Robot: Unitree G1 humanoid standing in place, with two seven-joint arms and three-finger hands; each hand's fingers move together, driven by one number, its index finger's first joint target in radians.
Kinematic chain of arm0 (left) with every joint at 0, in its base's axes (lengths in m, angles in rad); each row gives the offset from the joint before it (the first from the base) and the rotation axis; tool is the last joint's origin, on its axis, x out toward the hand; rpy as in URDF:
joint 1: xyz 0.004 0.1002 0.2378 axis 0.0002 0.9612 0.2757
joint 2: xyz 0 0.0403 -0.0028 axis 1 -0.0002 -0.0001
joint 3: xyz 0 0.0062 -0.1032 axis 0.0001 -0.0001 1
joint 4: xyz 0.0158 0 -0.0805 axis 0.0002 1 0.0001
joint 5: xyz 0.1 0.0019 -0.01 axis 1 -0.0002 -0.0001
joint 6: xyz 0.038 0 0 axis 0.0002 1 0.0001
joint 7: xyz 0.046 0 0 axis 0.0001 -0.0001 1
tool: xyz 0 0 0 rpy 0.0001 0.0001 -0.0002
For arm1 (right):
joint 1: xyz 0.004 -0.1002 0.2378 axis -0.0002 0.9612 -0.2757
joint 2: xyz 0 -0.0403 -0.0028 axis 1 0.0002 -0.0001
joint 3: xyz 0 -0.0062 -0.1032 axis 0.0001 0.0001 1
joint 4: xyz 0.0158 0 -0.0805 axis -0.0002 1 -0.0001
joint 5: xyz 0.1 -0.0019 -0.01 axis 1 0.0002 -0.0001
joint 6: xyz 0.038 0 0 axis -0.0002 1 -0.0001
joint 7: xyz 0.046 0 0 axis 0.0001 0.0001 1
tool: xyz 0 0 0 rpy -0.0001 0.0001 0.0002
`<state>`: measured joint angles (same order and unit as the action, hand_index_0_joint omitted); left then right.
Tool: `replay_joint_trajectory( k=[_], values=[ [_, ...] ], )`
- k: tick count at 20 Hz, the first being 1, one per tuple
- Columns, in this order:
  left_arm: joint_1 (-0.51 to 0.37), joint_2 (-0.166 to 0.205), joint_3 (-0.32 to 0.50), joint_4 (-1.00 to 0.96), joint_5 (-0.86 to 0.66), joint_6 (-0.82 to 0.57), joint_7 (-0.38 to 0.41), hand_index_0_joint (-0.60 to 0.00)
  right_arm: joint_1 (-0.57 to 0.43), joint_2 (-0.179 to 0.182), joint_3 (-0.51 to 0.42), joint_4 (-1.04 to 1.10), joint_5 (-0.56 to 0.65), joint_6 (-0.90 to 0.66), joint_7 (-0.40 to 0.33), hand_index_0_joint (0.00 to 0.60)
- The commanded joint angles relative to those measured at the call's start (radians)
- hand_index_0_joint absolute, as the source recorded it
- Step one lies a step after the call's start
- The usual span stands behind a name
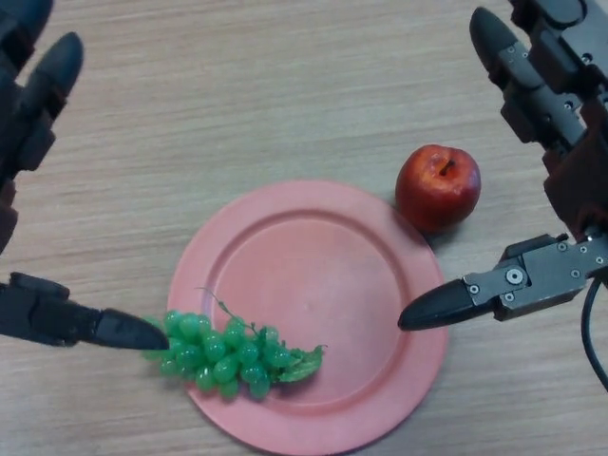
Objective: Pick up the green grapes and place it on the plate
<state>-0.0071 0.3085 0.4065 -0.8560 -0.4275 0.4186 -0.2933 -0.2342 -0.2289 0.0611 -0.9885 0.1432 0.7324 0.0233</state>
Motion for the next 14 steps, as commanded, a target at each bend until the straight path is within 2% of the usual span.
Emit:
replay_joint_trajectory(
  k=[1,2,7,14],
  values=[
    [-0.013,0.025,0.066,-0.061,-0.117,-0.070,0.042,0.000,-0.039,0.004,-0.048,-0.048,0.004,-0.076,-0.001,0.000],
    [-0.016,0.033,0.068,-0.051,-0.165,-0.075,0.063,0.000,-0.044,0.003,-0.053,-0.048,0.015,-0.073,-0.009,0.000],
    [-0.049,0.065,0.044,0.017,-0.167,-0.130,0.125,0.000,-0.070,-0.002,-0.049,-0.041,0.029,-0.049,-0.024,0.000],
    [-0.017,0.039,0.029,0.059,-0.028,-0.225,0.133,0.000,-0.046,-0.007,-0.045,-0.038,0.005,-0.075,-0.019,0.000]
  ],
)
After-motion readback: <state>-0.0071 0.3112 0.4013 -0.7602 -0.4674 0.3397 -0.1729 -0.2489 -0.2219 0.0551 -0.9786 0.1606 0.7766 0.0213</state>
